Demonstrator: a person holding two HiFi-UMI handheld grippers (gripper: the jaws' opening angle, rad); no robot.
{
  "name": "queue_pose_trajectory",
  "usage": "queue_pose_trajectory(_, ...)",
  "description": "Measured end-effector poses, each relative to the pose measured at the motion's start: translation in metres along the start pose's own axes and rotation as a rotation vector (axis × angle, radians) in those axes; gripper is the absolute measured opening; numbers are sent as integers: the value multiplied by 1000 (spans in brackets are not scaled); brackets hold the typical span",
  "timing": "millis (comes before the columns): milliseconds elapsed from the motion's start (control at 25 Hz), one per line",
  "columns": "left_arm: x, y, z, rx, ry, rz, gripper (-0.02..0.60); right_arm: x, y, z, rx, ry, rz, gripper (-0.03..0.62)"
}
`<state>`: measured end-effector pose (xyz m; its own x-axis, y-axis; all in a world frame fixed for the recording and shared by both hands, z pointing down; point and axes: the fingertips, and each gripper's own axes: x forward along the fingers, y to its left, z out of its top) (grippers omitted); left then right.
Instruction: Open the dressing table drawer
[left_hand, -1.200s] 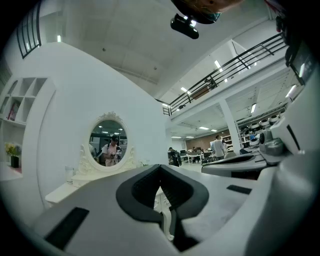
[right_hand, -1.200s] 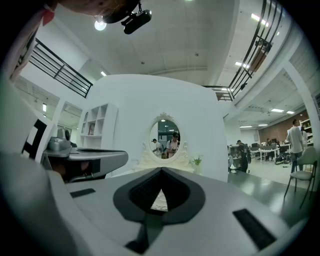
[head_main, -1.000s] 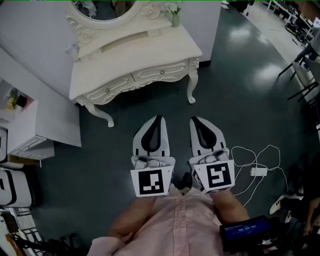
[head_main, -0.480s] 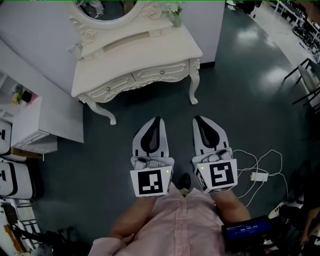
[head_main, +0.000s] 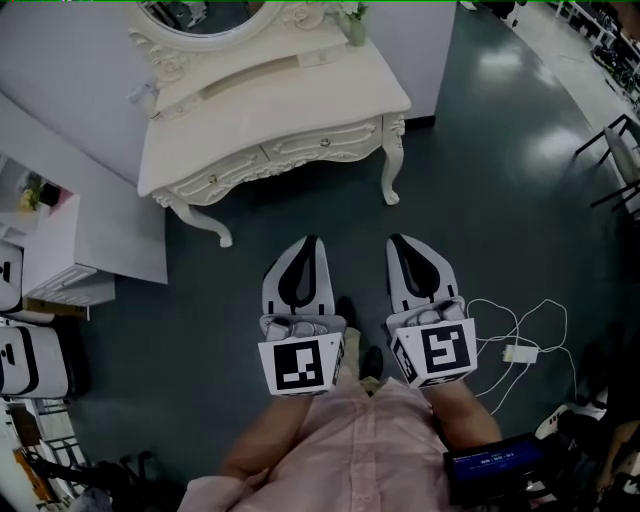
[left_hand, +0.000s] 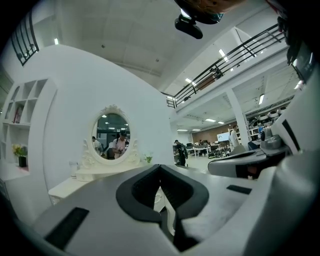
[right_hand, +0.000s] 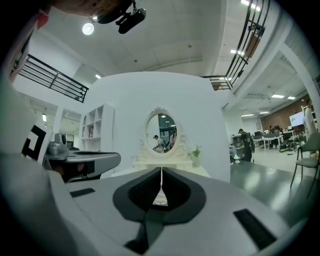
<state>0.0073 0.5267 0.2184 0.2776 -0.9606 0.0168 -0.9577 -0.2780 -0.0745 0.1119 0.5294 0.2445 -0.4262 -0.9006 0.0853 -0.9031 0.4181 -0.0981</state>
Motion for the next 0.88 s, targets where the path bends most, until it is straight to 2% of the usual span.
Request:
queue_pose_trajectory(360, 71, 45, -7, -27, -6, -7, 21, 83, -8, 2, -30, 30, 8, 20)
queue_pose_trajectory(880, 163, 106, 21, -2, -104, -38, 21, 191, -16, 40, -66, -43, -15, 20)
